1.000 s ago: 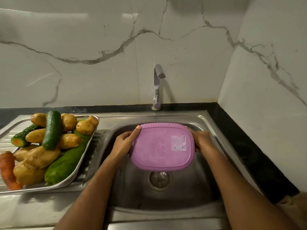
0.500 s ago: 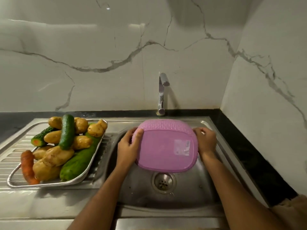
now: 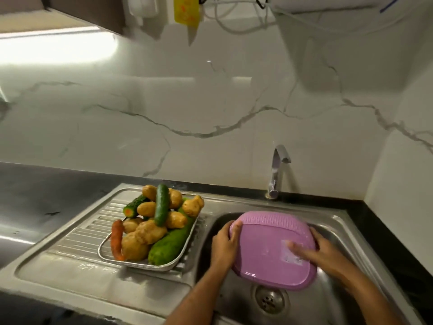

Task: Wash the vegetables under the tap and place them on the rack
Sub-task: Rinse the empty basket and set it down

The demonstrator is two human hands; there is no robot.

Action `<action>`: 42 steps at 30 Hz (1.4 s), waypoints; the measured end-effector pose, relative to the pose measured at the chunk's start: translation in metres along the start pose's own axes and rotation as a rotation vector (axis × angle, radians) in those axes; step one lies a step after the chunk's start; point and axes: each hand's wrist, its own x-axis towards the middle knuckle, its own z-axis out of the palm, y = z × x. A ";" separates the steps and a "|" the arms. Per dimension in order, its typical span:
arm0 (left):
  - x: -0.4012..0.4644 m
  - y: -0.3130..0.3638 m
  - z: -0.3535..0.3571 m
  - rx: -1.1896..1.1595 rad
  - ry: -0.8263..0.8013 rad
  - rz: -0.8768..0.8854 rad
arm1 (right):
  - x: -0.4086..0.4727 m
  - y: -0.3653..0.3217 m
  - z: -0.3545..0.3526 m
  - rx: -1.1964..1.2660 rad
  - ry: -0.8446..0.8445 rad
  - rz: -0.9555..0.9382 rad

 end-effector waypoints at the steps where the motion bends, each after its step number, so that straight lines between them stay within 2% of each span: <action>1: 0.000 0.001 -0.001 0.017 0.010 0.008 | -0.003 0.001 0.001 -0.069 -0.033 0.024; 3: 0.002 0.006 -0.003 0.068 -0.001 0.027 | -0.007 0.005 0.000 -0.141 -0.006 0.038; 6: 0.007 0.023 -0.007 0.087 -0.030 0.079 | -0.013 0.000 -0.001 -0.094 0.067 -0.050; 10: 0.016 0.051 -0.025 0.162 0.034 0.128 | -0.023 -0.027 0.009 -0.033 0.170 -0.211; 14: 0.032 0.076 -0.061 0.248 0.116 0.252 | -0.025 -0.054 0.026 0.012 0.221 -0.327; 22: 0.074 0.108 -0.133 0.107 0.202 0.288 | 0.014 -0.136 0.064 0.031 0.291 -0.476; 27: 0.113 0.115 -0.181 0.051 0.296 0.299 | 0.074 -0.190 0.092 0.111 0.244 -0.501; 32: 0.169 0.095 -0.217 0.004 0.305 0.150 | 0.137 -0.223 0.131 0.204 0.213 -0.358; 42: 0.223 0.036 -0.236 0.162 0.286 -0.056 | 0.200 -0.203 0.184 0.029 0.211 -0.296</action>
